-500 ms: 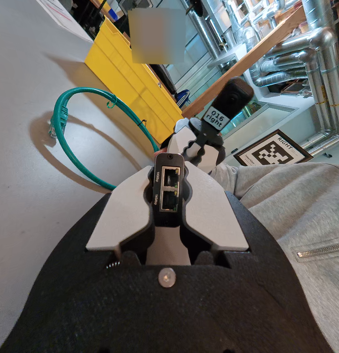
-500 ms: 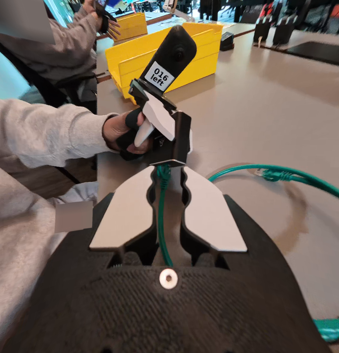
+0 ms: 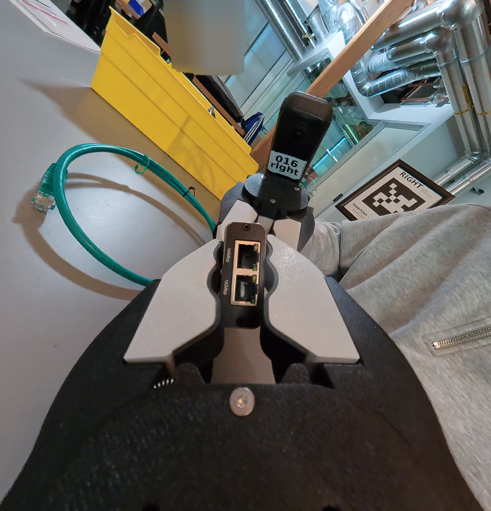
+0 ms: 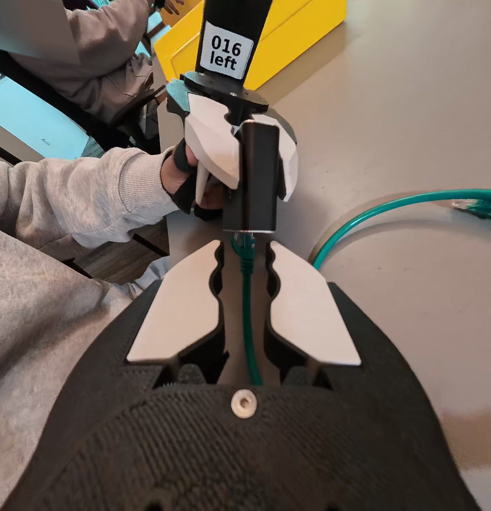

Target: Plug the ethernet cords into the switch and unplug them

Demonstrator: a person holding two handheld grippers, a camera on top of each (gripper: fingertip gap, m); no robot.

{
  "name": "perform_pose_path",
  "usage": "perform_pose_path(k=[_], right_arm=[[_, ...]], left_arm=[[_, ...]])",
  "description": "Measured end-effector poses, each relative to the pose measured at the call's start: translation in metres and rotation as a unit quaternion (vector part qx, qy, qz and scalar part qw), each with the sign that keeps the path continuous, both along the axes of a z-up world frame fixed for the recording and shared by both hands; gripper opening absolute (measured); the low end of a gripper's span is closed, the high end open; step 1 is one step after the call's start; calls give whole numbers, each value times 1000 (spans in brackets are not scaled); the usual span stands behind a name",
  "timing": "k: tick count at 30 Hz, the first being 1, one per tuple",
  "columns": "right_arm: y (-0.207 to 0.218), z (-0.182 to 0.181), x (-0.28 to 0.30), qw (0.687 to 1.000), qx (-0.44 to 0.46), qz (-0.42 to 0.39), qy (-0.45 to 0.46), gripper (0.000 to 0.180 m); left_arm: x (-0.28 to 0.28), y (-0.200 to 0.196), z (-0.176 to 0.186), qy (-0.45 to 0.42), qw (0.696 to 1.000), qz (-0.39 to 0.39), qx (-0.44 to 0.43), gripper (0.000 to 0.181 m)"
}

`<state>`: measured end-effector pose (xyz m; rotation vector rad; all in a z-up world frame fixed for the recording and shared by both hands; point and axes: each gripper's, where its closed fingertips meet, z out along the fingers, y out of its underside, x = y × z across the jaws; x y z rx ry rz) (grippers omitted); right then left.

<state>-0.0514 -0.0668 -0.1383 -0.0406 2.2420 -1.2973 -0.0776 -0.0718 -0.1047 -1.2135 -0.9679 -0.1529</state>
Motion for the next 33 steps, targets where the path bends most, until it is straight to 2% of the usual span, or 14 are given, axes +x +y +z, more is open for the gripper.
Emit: perform_pose_path(k=[6,21,29,33], right_arm=[[0,1,0,1000,3,0,-26,17],[2,4,0,999,-4,9,-49,15],[8,9,-12,999,-26,19,0,15],[10,7,-14,999,-20,28,-10,15]], left_arm=[[0,2,0,0,1000,-4,-3,27],[2,4,2,-9,999,-26,33,28],[2,8,-2,-27,998,-44,33,28],[-1,9,-9,-48,998,-38,18,26]])
